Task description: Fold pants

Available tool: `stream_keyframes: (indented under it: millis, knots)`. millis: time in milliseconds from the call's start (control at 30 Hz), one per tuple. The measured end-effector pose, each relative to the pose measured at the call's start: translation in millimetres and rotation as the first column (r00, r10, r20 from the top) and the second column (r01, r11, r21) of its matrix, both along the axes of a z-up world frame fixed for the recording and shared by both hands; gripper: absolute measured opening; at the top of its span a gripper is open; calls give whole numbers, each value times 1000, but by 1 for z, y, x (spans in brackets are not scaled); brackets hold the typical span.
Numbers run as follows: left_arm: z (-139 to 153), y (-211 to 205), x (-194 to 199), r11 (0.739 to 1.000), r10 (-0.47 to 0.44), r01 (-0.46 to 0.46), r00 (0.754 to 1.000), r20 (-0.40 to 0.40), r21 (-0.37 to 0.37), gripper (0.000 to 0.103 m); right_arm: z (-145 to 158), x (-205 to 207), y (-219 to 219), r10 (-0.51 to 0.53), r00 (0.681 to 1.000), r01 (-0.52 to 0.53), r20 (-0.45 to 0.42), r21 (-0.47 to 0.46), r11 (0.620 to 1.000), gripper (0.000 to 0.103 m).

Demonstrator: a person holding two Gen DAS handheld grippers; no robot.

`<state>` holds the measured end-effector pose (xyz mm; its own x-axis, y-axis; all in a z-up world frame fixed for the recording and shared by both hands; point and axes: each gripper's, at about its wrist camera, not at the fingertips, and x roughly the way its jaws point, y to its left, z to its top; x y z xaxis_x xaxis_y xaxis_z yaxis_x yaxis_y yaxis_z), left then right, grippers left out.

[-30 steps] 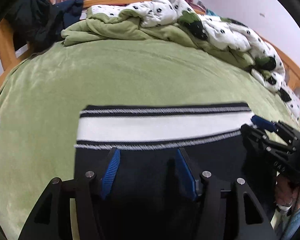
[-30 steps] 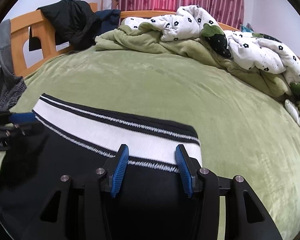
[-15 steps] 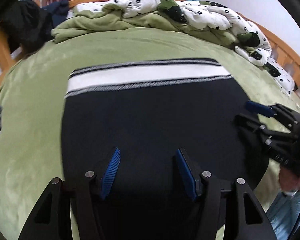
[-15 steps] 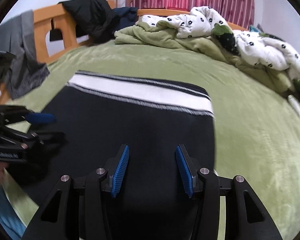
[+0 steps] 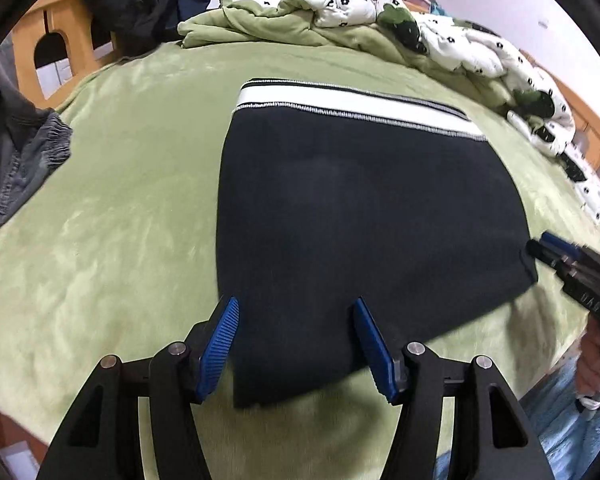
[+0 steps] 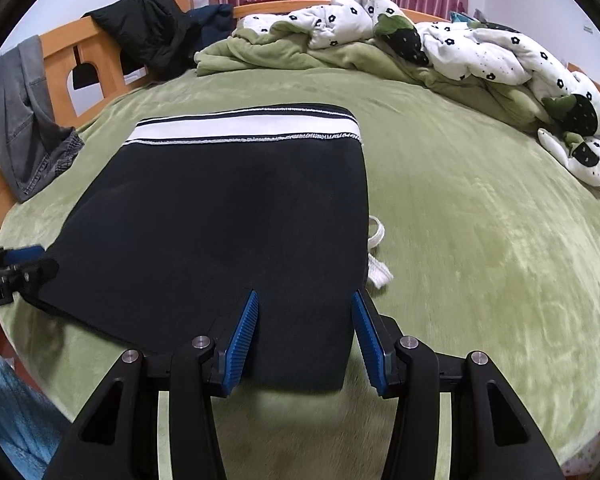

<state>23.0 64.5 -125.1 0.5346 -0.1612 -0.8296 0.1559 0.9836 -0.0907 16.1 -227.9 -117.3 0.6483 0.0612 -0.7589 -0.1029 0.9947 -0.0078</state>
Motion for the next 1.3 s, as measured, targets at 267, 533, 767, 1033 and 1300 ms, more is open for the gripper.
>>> stream_keyframes:
  millis: [267,533,767,1033,1300]
  knots:
    - [48,-16,-42,999,-17,15,997,75,31,58,45,-39,-1,-57,996,52,62,73,996,48]
    - [94,-15,-90,1000,13,-15,981,194,8,66,96,-92,7,-76,988,66,133,75,995,49]
    - [110,-16,-124,1000,24,-26,973,229,4,70,106,-127,12,-84,989,80,124,37,996,87]
    - [116,-13,-143,1000,30,-31,971,238,0,72,112,-159,22,-58,988,58,143,1,998,97]
    - [116,-14,-149,999,43,-46,968,245,5,73,112,-167,21,-66,987,64,145,18,998,97]
